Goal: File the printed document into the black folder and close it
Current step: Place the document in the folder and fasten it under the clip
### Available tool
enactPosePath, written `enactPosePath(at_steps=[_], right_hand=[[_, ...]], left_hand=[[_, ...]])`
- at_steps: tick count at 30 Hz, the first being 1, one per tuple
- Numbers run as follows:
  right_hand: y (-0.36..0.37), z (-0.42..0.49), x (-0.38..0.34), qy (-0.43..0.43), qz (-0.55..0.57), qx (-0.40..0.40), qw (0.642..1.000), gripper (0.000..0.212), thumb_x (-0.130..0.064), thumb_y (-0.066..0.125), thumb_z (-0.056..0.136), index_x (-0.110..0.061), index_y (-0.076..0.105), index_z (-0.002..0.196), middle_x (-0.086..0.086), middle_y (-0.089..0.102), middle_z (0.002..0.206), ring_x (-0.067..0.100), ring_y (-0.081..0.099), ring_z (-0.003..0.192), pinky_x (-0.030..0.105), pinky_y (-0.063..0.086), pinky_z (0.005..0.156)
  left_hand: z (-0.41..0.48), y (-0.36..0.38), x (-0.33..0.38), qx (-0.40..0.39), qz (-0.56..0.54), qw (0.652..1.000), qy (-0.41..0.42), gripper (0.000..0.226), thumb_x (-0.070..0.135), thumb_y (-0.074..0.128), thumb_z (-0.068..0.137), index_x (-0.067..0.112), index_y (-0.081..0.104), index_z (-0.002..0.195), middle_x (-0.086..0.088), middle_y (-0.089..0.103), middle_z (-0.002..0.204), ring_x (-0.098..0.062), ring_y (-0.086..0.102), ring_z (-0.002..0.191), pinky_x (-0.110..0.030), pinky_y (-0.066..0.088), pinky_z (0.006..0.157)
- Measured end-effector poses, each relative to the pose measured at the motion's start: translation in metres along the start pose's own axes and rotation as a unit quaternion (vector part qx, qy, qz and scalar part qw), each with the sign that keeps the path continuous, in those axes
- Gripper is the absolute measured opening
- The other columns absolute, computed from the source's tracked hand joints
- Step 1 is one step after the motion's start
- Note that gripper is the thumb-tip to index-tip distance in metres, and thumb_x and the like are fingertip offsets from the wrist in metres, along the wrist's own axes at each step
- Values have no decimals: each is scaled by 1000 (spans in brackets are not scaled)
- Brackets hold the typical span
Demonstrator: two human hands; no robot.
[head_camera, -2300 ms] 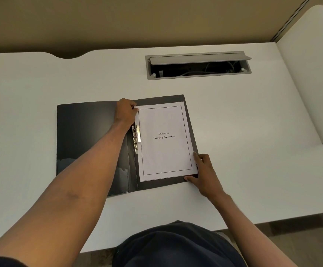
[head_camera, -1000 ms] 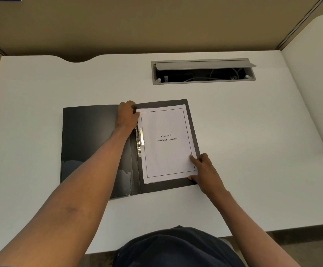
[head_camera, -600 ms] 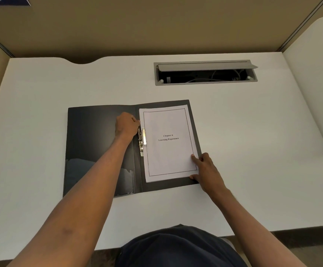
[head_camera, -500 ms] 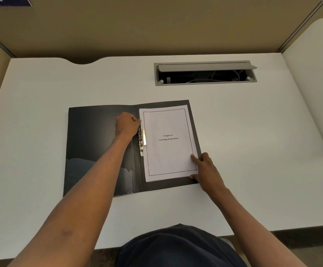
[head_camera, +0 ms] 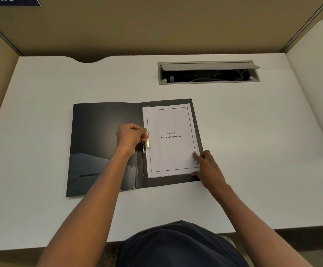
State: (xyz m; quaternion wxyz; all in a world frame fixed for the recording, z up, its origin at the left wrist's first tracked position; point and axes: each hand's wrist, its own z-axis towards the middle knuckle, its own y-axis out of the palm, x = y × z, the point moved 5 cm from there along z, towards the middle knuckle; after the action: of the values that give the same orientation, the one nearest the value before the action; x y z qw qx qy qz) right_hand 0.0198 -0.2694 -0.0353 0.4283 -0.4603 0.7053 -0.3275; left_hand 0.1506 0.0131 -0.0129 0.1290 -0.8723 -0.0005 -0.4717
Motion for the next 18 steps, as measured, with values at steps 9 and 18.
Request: enactPosePath(at_steps=[9,18], right_hand=[[0,1,0,1,5,-5,1000,82,-21,78,87,-16,35,157,5,40,128,23,47,123,39,55,94],[2,1,1,0,-2,-2,1000,83,-21,78,87,-17,35,157,5,40,130,24,48,123,40,55,95]], left_hand=[[-23,-3,-32,5,-7,1000,-30,8,1,79,87,1,75,94,-16,78,90,-25,80,77,-34,67,76],[-33,-13,-51,67,125,990,22,18,16,86,83,4,73,85,-14,76,78,-18,67,59,-29,60,58]])
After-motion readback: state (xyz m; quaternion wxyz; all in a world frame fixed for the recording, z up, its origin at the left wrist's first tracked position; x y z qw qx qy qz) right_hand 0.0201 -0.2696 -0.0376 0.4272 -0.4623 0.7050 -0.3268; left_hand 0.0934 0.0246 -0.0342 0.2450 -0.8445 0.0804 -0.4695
